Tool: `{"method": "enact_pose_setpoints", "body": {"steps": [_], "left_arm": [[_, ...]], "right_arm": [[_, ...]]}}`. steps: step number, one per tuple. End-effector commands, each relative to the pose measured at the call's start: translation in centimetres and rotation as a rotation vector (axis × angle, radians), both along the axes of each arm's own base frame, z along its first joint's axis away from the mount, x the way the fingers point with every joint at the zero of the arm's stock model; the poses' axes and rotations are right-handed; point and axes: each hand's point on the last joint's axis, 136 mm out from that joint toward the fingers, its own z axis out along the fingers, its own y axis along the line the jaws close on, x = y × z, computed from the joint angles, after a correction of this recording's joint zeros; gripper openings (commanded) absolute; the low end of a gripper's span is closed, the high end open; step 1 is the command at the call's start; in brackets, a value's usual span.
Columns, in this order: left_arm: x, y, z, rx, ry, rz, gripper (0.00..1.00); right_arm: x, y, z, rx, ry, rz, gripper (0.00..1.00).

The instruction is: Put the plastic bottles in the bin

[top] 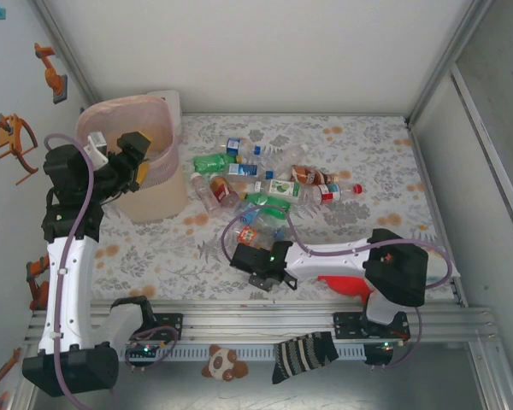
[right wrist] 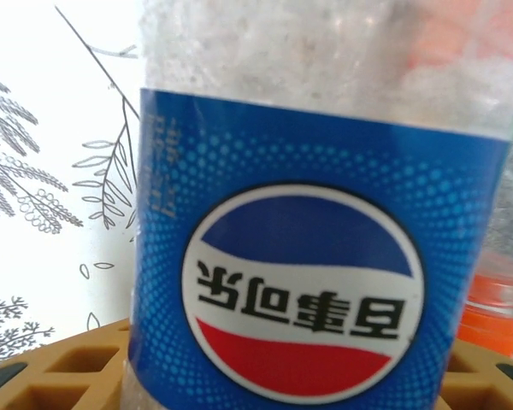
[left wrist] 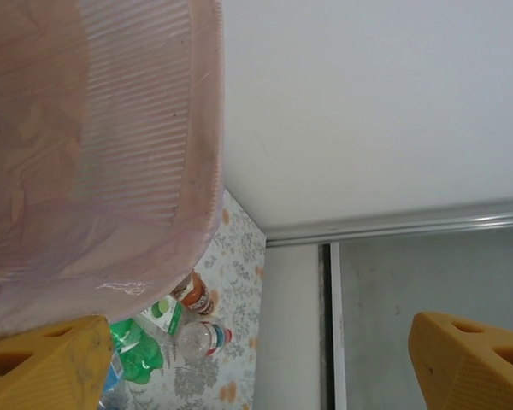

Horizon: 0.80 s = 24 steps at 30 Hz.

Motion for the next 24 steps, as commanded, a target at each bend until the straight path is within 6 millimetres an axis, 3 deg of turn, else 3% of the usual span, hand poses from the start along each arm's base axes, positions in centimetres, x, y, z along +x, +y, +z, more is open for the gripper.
{"method": "enact_pose_setpoints", "body": {"steps": [1, 6, 14, 24], "left_arm": [[-0.8, -0.1, 0.4, 0.065, -0.058, -0.023, 0.90], [-1.3, -0.3, 1.8, 0.084, -0.142, -0.042, 0.91], [-2.4, -2.6, 5.0, 0.086, -0.348, -0.171, 0.91], [-6.2, -9.8, 9.4, 0.120, -0.617, -0.474, 0.84]], "right_arm": [[0.7, 0.4, 2.7, 0.072, -0.063, -0.010, 0.52], [1.3, 1.4, 6.5, 0.201, -0.114, -0.007, 0.52], [2.4, 2.2, 15.7, 0.512, -0.208, -0.015, 0.51], [3.6, 1.6, 26.6, 0.857, -0.344, -0.017, 0.52]]}}
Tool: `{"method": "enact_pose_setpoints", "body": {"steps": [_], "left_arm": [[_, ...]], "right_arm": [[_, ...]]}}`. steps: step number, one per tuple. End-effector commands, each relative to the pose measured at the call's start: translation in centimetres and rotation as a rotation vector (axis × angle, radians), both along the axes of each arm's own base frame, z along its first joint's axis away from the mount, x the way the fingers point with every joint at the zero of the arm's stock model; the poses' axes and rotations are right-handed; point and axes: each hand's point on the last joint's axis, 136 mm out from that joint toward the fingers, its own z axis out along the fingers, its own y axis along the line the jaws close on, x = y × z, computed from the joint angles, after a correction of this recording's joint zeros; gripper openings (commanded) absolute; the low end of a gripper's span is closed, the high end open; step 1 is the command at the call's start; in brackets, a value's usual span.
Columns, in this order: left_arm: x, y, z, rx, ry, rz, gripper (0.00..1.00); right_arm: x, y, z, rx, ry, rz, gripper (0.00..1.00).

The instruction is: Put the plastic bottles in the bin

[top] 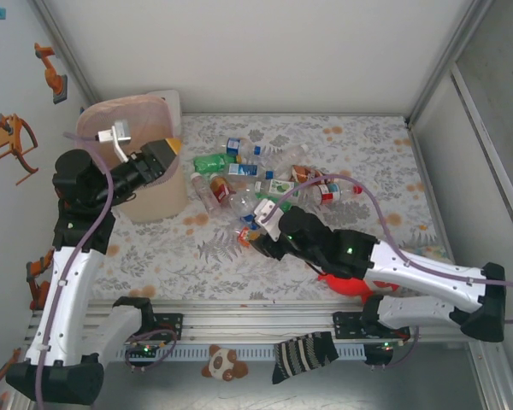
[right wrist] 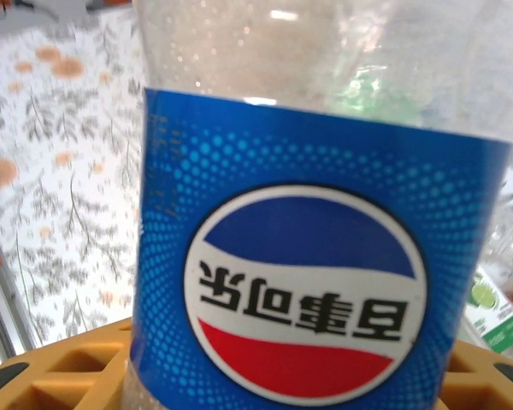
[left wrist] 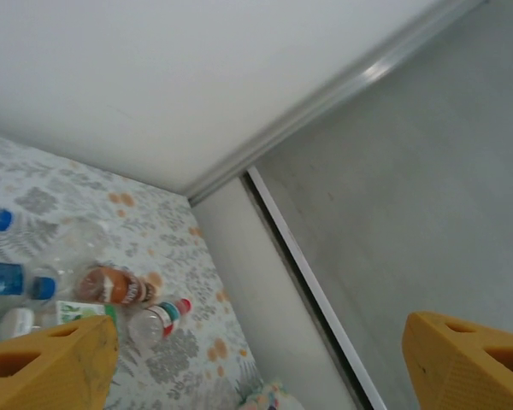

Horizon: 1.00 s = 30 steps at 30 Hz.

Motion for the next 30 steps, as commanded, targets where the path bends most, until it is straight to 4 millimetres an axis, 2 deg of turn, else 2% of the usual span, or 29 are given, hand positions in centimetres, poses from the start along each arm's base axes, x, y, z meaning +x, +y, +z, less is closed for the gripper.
{"method": "enact_pose_setpoints", "body": {"steps": [1, 7, 14, 20, 25, 28, 30], "left_arm": [[-2.4, -2.3, 3.6, 0.020, -0.207, -0.132, 0.82], [-6.2, -6.2, 4.4, 0.048, -0.318, -0.330, 0.82], [-9.9, -8.9, 4.3, 0.072, -0.393, -0.472, 0.84], [-11.4, -10.4, 3.6, 0.094, -0.415, -0.524, 0.87], [-11.8, -11.4, 3.1, 0.115, -0.419, -0.556, 0.87], [-12.3, -11.9, 3.5, 0.103, -0.451, -0.587, 0.84], [-13.5, -12.0, 4.3, 0.068, -0.498, -0.642, 0.82]], "right_arm": [[0.6, 0.5, 5.9, 0.179, -0.089, 0.001, 0.52], [0.5, 1.0, 11.0, 0.347, -0.159, 0.019, 0.51], [-0.1, 1.9, 14.9, 0.461, -0.200, 0.078, 0.50], [-1.2, 3.1, 16.5, 0.507, -0.183, 0.159, 0.49], [-2.7, 3.7, 17.7, 0.565, -0.148, 0.245, 0.49], [-4.0, 3.9, 18.6, 0.599, -0.107, 0.308, 0.48], [-4.9, 3.8, 19.2, 0.624, -0.078, 0.346, 0.48]]}}
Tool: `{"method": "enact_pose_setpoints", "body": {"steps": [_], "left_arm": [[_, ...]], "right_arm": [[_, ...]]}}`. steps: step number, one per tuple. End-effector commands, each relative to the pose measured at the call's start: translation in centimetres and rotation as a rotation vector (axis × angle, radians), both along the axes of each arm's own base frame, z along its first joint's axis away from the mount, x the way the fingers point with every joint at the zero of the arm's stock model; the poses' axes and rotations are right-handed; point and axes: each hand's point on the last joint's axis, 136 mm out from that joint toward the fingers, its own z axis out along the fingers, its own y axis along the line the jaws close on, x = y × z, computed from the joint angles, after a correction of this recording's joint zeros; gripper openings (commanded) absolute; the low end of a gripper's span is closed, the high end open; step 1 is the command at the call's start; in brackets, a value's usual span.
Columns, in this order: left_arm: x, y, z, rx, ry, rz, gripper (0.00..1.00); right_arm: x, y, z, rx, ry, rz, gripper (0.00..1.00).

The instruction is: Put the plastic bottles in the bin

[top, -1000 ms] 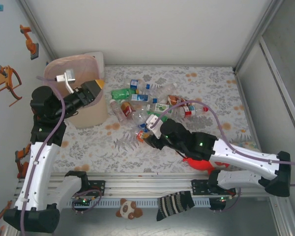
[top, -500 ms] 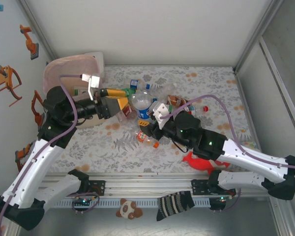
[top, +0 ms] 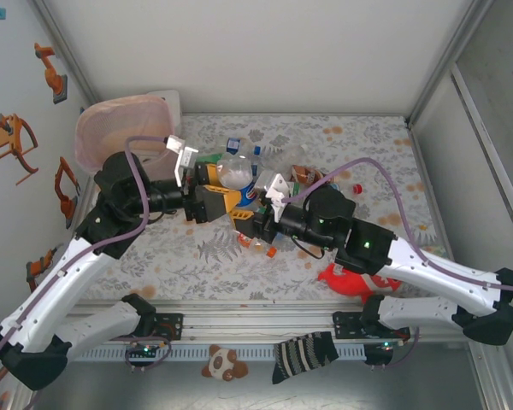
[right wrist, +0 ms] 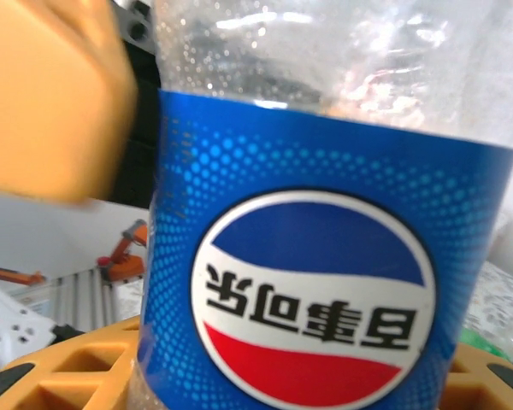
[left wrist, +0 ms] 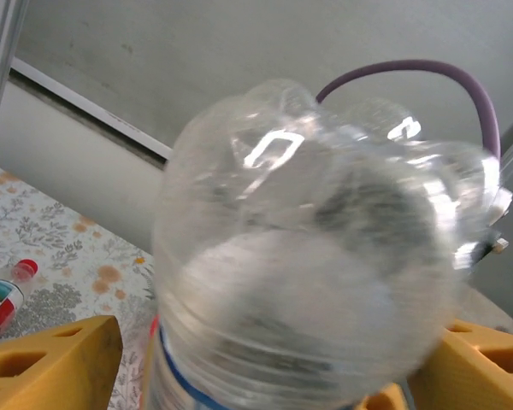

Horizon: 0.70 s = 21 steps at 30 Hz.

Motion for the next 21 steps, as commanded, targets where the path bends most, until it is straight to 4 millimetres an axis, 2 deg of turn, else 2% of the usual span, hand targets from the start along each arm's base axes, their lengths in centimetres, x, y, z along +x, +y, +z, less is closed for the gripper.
{"method": "enact_pose_setpoints", "body": {"steps": [1, 5, 11, 21], "left_arm": [[-2.3, -0.1, 2.7, -0.074, -0.124, -0.099, 0.80], [-4.8, 0.0, 3.6, -0.110, -0.181, -0.209, 0.74], [-6.7, 0.1, 4.5, -0.140, -0.236, -0.297, 0.72], [-6.8, 0.0, 4.6, -0.145, -0.264, -0.311, 0.58]], "right_arm": [[-2.2, -0.4, 4.4, 0.129, 0.015, 0.113, 0.47], [-3.5, -0.6, 5.0, 0.154, 0.044, 0.181, 0.46], [-4.5, -0.9, 5.7, 0.174, 0.057, 0.229, 0.45], [-4.8, -0.7, 6.1, 0.194, 0.081, 0.255, 0.45]]}}
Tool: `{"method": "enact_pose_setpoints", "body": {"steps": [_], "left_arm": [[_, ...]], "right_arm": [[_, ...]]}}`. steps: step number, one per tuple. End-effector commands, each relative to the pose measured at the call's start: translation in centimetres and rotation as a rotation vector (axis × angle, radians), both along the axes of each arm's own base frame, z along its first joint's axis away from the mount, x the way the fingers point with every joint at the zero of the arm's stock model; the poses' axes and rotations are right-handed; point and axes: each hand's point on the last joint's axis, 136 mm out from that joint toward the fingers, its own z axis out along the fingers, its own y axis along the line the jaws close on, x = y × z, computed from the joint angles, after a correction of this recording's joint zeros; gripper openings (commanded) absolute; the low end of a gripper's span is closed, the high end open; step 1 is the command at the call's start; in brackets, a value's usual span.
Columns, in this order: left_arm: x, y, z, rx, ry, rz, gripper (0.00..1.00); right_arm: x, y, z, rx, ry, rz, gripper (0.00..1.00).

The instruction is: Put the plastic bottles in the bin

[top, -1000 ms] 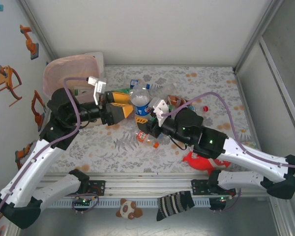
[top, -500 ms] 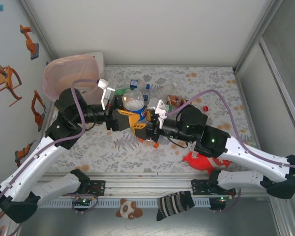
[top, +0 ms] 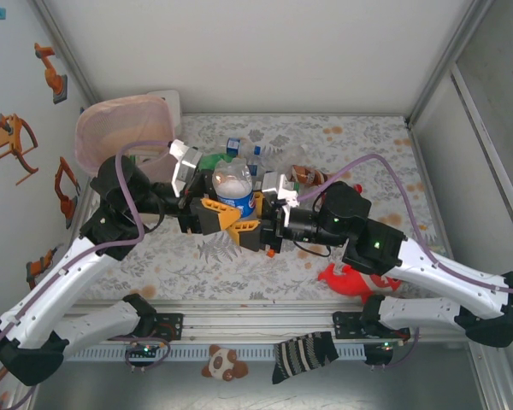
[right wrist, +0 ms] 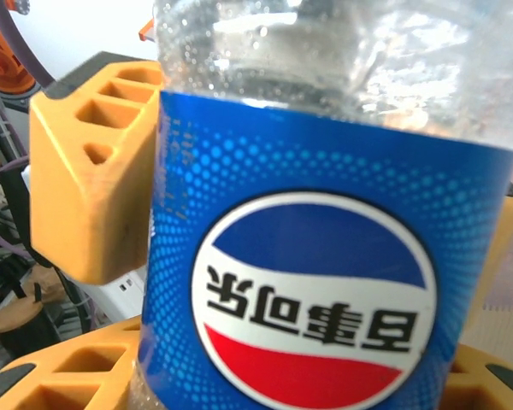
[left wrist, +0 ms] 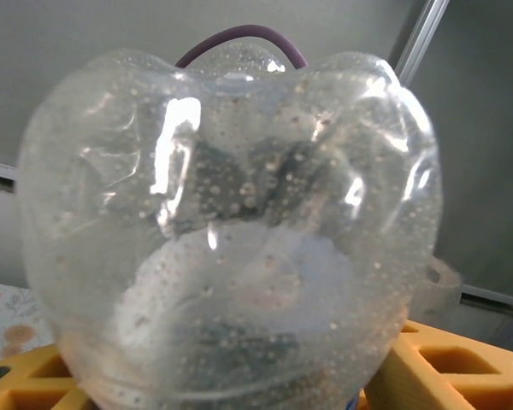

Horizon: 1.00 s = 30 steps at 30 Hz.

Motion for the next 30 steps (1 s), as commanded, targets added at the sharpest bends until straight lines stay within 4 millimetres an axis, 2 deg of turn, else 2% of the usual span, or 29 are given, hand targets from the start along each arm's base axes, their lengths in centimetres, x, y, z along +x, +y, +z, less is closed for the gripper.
{"method": "enact_pose_setpoints", "body": {"steps": [1, 4, 12, 20, 27, 30], "left_arm": [[-1.5, 0.5, 1.7, -0.049, -0.094, -0.050, 0.56], [-1.5, 0.6, 1.7, -0.050, -0.107, -0.047, 0.52], [-1.4, 0.7, 2.2, -0.045, -0.136, -0.025, 0.47], [0.0, 0.2, 2.2, -0.025, -0.157, 0.053, 0.47], [3.8, 0.1, 1.5, 0.053, -0.155, 0.268, 0.48], [7.2, 0.7, 0.8, 0.134, -0.140, 0.463, 0.49]], "right_arm": [[-0.2, -0.7, 2.7, 0.079, -0.002, 0.001, 0.45], [-0.1, -0.7, 2.6, 0.083, 0.011, -0.006, 0.45], [0.0, -1.5, 2.3, 0.092, 0.024, -0.026, 0.45], [0.4, -3.1, 1.2, 0.050, 0.024, -0.090, 0.65], [1.6, -5.8, -1.3, -0.039, 0.027, -0.217, 0.73], [2.5, -7.1, -2.0, -0.063, 0.022, -0.297, 0.74]]}}
